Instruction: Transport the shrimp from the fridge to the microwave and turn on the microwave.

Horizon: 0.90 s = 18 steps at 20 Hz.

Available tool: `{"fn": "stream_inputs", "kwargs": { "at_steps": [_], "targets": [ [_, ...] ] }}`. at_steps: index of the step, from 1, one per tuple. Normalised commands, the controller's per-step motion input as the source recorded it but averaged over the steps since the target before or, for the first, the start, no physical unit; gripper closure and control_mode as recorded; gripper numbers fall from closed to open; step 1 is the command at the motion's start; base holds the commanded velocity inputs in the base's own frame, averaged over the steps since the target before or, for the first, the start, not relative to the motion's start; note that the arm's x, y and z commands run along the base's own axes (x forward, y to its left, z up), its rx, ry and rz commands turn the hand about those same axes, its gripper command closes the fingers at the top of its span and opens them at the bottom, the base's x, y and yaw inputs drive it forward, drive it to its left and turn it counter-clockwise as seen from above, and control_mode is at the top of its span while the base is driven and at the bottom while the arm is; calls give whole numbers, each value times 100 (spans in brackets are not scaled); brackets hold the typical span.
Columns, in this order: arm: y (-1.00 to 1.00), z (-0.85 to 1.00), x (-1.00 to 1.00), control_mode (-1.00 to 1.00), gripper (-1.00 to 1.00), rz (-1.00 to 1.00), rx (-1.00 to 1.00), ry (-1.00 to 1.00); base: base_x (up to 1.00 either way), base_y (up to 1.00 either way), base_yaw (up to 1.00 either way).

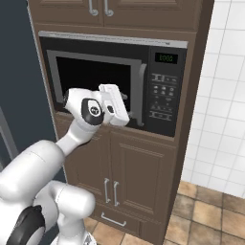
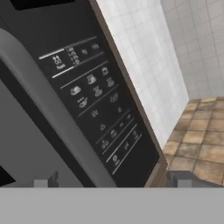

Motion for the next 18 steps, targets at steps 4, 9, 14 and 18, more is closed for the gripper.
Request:
{"fn": "stream_inputs", "kwargs": {
  "at_steps": [4,9,14,18],
  "targets": [
    [19,-1,-30,-100,-100,2,0,0,0,0,0],
    [26,-2,-8,-100,-100,9,0,-1,0,0,0],
    [14,0,-30,-100,-100,11,2,0,0,0,0],
    [0,0,-54,-100,-100,10,16,-1,0,0,0]
  ]
}}
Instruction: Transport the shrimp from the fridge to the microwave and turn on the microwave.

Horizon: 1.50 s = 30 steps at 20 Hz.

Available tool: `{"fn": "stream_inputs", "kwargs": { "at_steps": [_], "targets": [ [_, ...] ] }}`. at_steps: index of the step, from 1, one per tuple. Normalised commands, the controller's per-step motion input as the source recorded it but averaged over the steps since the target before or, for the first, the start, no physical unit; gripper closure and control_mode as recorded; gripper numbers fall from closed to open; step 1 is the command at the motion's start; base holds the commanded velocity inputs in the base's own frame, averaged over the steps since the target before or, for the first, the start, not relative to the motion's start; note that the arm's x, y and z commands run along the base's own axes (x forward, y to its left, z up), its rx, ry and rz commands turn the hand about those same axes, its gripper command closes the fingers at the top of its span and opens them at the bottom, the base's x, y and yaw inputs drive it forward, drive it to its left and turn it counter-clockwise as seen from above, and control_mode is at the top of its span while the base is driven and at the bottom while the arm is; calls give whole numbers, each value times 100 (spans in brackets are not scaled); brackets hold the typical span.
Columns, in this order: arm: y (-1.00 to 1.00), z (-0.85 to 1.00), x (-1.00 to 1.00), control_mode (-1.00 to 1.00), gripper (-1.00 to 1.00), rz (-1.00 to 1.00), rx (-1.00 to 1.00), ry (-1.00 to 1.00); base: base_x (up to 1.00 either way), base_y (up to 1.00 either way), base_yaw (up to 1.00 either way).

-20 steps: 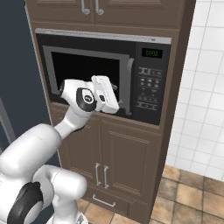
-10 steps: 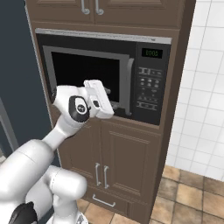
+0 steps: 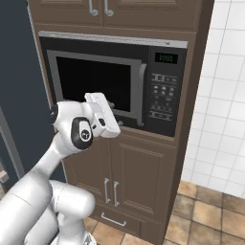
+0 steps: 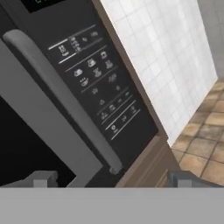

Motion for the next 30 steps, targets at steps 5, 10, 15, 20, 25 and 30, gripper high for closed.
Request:
{"fn": "stream_inputs", "kwargs": {
  "at_steps": [5,10,15,20,25,30],
  "targets": [
    [-5,0,-51,-100,-100,7,17,-5,0,0,0],
    [-24,2,-27,-100,-100,6,29,-2,0,0,0],
    [-43,2,-9,-100,-100,22,28,-7,0,0,0],
    [-41,4,-2,-100,-100,25,27,-7,0,0,0],
    [-33,3,-7,-100,-100,19,26,-9,0,0,0],
    [-26,0,0,-100,-100,7,26,-2,0,0,0]
  ]
}}
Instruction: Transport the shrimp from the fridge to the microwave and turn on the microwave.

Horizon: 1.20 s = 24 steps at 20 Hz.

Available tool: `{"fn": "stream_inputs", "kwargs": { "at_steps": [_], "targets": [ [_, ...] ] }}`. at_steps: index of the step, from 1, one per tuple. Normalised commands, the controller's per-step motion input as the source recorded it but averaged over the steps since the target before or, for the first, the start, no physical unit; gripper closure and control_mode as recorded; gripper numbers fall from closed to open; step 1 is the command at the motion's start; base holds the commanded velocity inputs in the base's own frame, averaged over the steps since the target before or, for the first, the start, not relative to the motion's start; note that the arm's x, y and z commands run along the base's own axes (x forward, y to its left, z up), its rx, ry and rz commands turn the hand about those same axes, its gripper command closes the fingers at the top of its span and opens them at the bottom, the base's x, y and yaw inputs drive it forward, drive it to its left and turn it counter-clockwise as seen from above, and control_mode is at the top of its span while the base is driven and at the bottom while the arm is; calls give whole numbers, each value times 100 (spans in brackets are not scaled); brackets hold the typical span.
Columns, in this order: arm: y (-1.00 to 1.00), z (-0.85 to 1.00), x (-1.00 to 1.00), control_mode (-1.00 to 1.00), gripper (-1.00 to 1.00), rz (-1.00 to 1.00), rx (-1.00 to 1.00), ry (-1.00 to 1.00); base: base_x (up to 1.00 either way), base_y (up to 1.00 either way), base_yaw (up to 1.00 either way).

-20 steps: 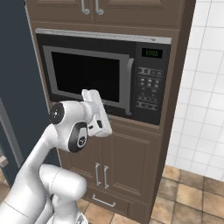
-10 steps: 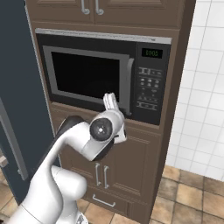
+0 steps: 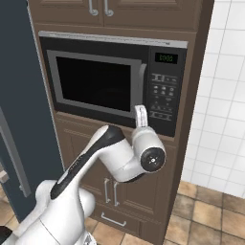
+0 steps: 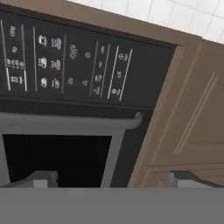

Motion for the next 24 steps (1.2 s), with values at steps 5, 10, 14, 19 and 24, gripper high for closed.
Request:
{"fn": "stream_inputs", "kwargs": {
  "at_steps": [5,10,14,19,24],
  "targets": [
    [-22,0,1,-100,-100,0,23,1,0,0,0],
    [-12,-3,14,-100,-100,1,14,1,0,0,0],
    [-9,-14,21,-100,-100,3,12,0,0,0,0],
    [-2,-20,16,-100,-100,4,9,1,0,0,0],
    [0,-19,16,-100,-100,5,3,0,0,0,0]
  ]
}}
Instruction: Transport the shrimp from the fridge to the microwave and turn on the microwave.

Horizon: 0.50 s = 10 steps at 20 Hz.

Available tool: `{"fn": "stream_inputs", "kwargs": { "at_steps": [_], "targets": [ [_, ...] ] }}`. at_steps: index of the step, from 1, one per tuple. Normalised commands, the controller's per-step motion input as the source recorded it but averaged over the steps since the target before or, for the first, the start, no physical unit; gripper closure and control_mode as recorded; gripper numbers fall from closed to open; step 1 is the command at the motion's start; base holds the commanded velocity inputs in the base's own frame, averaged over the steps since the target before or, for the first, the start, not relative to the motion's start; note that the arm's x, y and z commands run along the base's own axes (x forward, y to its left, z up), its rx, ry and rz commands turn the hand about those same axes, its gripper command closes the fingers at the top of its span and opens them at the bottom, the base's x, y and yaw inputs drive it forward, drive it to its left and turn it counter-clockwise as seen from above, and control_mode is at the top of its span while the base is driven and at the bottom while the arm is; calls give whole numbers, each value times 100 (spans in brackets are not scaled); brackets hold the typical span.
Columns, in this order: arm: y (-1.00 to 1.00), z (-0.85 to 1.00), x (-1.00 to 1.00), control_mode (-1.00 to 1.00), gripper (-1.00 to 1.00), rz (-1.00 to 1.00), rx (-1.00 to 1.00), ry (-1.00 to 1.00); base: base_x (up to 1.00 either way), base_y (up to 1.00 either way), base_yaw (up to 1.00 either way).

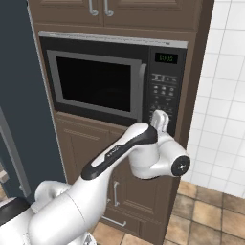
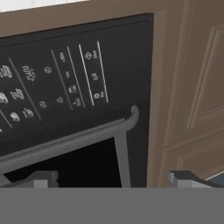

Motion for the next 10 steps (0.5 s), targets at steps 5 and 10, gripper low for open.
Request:
{"fn": "stream_inputs", "kwargs": {
  "at_steps": [5,10],
  "targets": [
    [-6,-8,14,-100,-100,6,0,0,0,0,0],
    [-17,-4,12,-100,-100,6,0,0,0,0,0]
  ]
}}
